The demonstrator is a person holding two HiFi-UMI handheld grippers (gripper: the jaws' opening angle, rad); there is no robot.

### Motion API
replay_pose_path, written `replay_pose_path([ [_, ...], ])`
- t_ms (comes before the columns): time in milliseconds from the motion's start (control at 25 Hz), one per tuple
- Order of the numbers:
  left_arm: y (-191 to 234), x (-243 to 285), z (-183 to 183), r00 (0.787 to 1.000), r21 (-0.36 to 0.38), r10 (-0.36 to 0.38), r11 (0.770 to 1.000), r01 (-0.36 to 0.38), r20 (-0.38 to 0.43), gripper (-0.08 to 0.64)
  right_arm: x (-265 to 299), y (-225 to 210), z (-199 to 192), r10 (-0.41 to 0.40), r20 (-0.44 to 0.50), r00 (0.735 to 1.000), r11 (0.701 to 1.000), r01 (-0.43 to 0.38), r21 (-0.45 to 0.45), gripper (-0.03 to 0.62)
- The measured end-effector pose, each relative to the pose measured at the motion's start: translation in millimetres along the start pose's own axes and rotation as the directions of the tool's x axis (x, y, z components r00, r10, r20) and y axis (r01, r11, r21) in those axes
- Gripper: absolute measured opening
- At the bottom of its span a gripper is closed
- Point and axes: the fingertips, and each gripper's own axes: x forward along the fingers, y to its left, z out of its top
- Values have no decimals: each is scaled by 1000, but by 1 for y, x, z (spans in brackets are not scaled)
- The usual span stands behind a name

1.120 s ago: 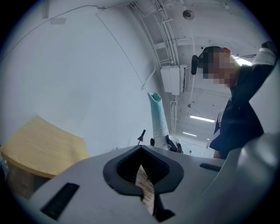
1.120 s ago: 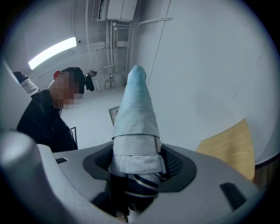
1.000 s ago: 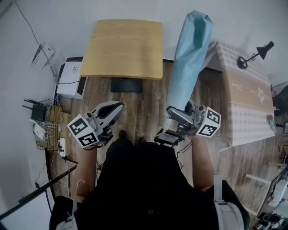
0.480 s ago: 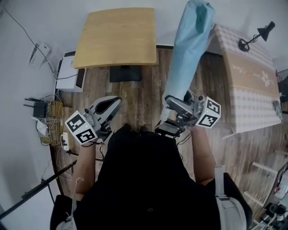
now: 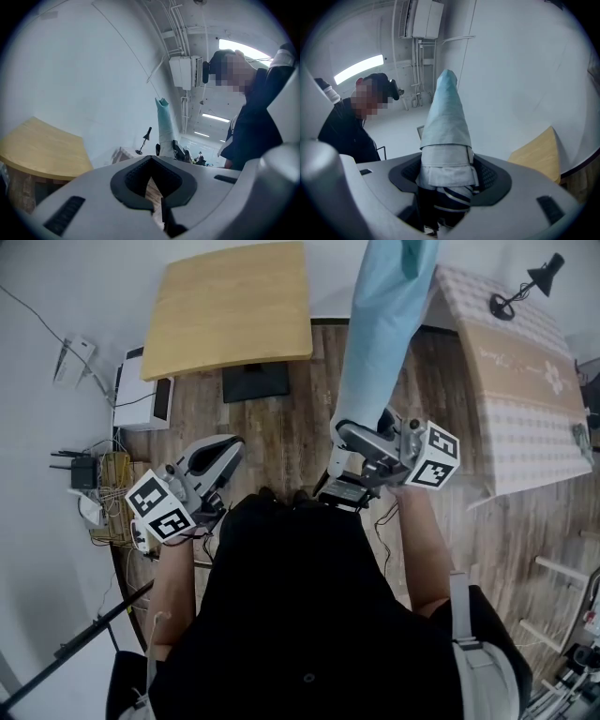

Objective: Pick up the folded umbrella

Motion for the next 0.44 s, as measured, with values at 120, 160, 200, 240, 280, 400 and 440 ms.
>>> replay_pose_path([
  [120, 2, 0, -1, 1000, 2, 3, 1000, -3, -7, 9, -1, -1, 0, 2, 11, 1000, 1000, -2, 13, 275],
  [160, 1, 0, -1, 1000, 1, 3, 1000, -3, -7, 9, -1, -2, 0, -1, 10, 1000, 1000, 1, 15, 275],
  [200, 0, 0, -2, 1000, -1, 1, 1000, -1, -6, 9, -2, -2, 0, -6, 9, 1000, 1000, 6, 16, 275],
  [240, -2, -1, -4, 1000, -2, -1, 1000, 1, -6, 9, -3, -3, 0, -10, 9, 1000, 1000, 10, 16, 275],
  [280, -4, -1, -4, 1000, -2, -2, 1000, 2, -7, 9, -3, -3, 0, -12, 10, 1000, 1000, 12, 16, 275],
  [400, -9, -2, -7, 1000, 1, -3, 1000, 3, -12, 9, -2, -2, 3, -9, 21, 1000, 1000, 8, 12, 275],
  [440, -11, -3, -8, 1000, 2, -3, 1000, 3, -14, 9, -2, -1, 5, -6, 25, 1000, 1000, 6, 11, 276],
])
